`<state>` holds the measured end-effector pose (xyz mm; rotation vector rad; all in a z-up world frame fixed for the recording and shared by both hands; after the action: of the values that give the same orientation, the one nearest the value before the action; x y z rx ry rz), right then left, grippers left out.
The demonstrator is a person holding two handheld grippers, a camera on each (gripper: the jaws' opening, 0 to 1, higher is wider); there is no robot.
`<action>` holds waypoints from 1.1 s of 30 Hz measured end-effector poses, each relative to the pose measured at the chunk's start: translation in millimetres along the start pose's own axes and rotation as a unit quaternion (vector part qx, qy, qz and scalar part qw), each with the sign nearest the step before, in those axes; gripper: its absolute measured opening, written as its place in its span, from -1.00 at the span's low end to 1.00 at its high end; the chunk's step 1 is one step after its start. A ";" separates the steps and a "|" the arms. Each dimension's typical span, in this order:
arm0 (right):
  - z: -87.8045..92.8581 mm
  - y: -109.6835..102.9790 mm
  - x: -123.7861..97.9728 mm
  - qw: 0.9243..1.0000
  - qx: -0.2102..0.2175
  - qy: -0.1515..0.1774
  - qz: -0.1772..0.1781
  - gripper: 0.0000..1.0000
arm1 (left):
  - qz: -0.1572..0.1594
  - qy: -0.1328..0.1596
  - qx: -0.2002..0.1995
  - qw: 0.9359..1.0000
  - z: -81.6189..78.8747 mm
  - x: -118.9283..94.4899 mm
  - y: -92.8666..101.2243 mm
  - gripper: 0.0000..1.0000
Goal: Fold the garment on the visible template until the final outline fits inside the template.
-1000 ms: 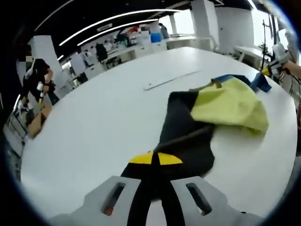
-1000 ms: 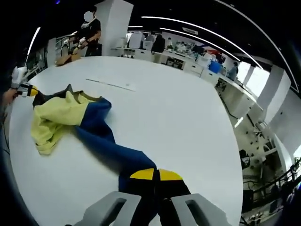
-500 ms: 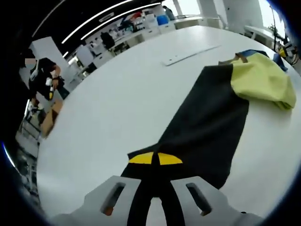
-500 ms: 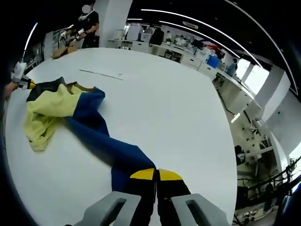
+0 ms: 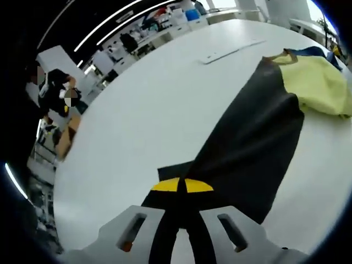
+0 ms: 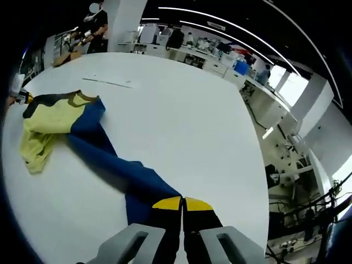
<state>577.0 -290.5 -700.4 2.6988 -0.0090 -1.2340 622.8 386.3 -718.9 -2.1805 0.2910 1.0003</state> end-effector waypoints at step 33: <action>4.9 -9.7 -8.8 0.999 -0.037 0.016 -0.037 -0.14 | 0.025 0.077 -0.054 0.995 -7.7 -23.7 10.2 -0.34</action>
<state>566.9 -281.1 -698.4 2.6773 0.1379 -1.1858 606.4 371.7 -703.3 -2.3649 0.3718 0.8935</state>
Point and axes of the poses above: the point that each gripper's makers call its tool centre point, and the gripper's own axes: x roughly forward along the fingers, y roughly to its right, z roughly out of its underside, the point moved 1 cm from there along -x, roughly backward along the fingers, and after that the axes turned 11 degrees about x, right-handed, at the moved point
